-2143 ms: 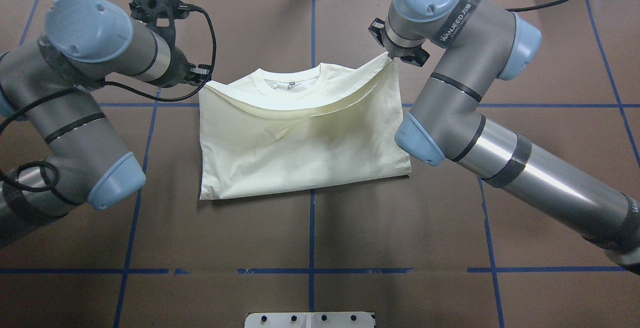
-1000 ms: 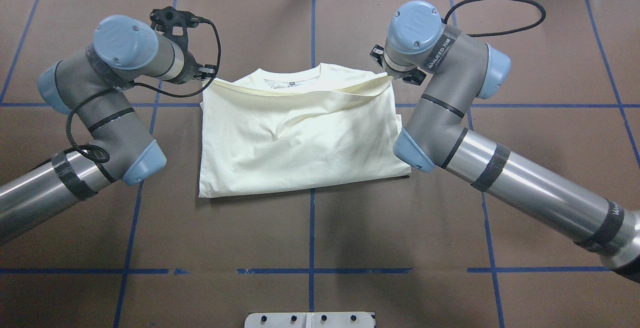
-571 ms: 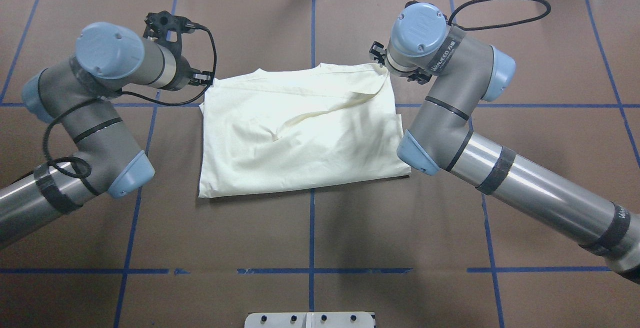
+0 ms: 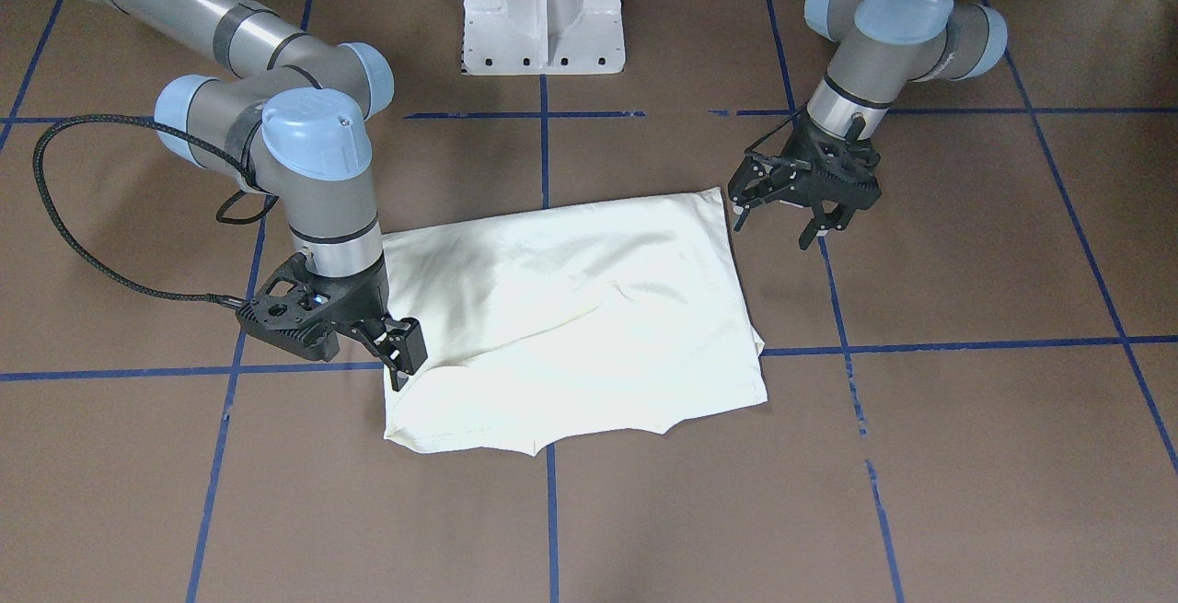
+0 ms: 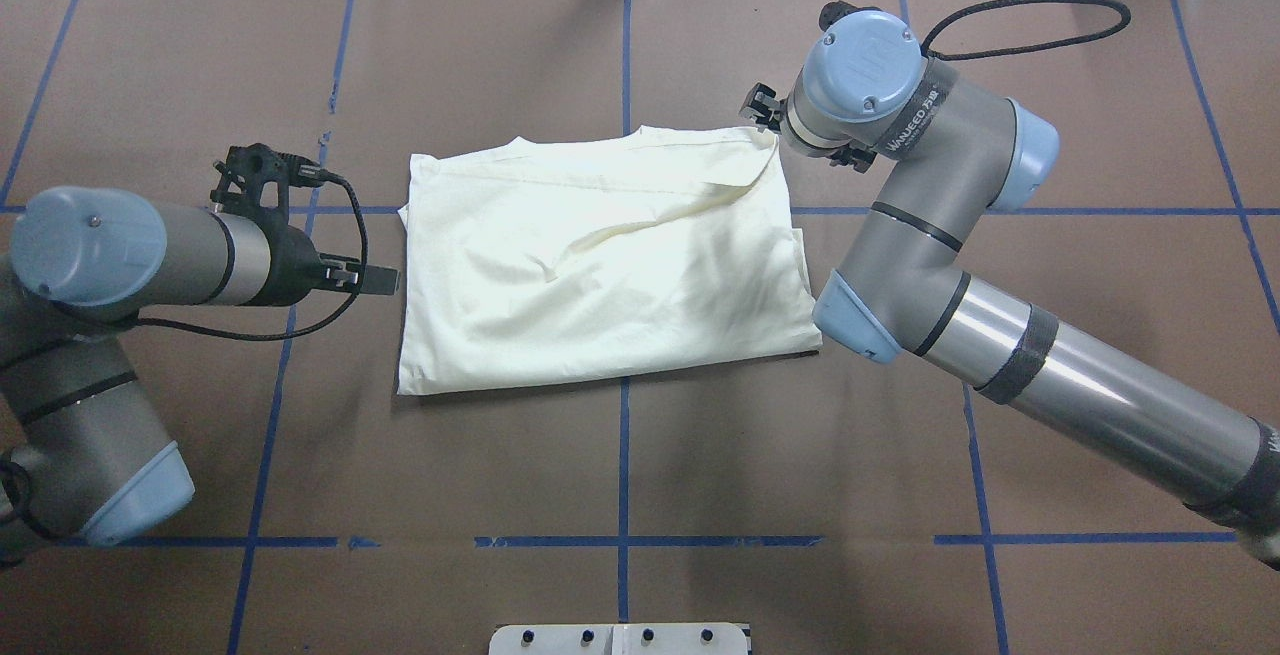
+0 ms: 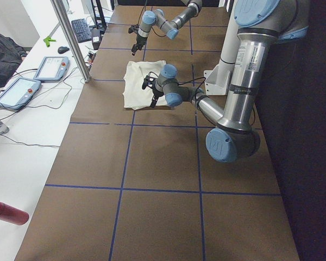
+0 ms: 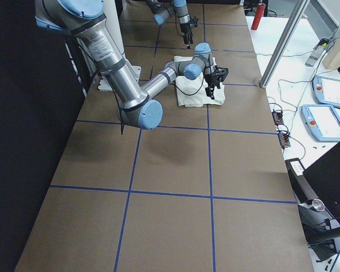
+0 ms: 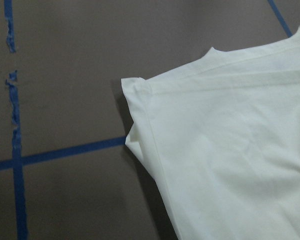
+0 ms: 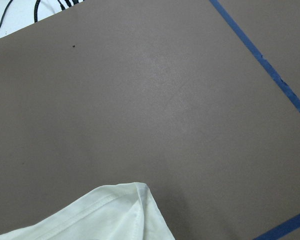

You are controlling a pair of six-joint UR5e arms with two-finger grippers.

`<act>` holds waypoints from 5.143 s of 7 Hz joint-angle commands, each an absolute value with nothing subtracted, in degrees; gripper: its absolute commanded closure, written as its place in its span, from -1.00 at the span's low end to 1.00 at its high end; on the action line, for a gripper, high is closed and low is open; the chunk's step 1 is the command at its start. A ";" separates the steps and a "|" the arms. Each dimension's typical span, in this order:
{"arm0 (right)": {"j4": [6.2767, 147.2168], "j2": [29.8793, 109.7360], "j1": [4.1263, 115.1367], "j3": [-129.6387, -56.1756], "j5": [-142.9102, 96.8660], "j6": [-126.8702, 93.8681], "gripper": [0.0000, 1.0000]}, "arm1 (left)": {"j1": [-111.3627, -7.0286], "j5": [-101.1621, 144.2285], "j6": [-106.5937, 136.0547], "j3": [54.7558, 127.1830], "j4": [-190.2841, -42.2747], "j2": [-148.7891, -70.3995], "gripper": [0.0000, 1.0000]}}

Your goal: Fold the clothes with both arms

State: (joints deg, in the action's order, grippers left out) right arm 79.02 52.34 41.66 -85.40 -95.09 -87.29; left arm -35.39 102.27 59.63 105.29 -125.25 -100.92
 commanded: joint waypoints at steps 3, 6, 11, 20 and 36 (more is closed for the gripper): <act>79.01 52.38 41.75 -85.43 -95.01 -87.28 -1.00 | -26.72 97.03 71.10 104.25 -130.42 -99.84 -0.32; 79.01 52.38 41.75 -85.78 -95.01 -87.36 -1.00 | -25.93 97.03 72.07 103.97 -130.61 -99.93 -0.17; 78.75 52.38 41.75 -85.87 -94.92 -87.36 -1.00 | -25.31 97.03 71.98 103.10 -130.52 -99.76 -0.12; 78.66 52.21 41.75 -87.10 -95.01 -87.89 -1.00 | -40.36 97.64 54.27 99.79 -129.90 -99.22 1.00; 69.26 34.47 36.49 -64.18 -94.13 -96.24 -0.48 | -56.60 105.47 40.69 60.29 -142.82 -126.74 -1.00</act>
State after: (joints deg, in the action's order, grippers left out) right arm 70.22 36.37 38.16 -67.40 -94.38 -95.83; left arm -56.57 105.40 40.68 60.20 -142.37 -127.13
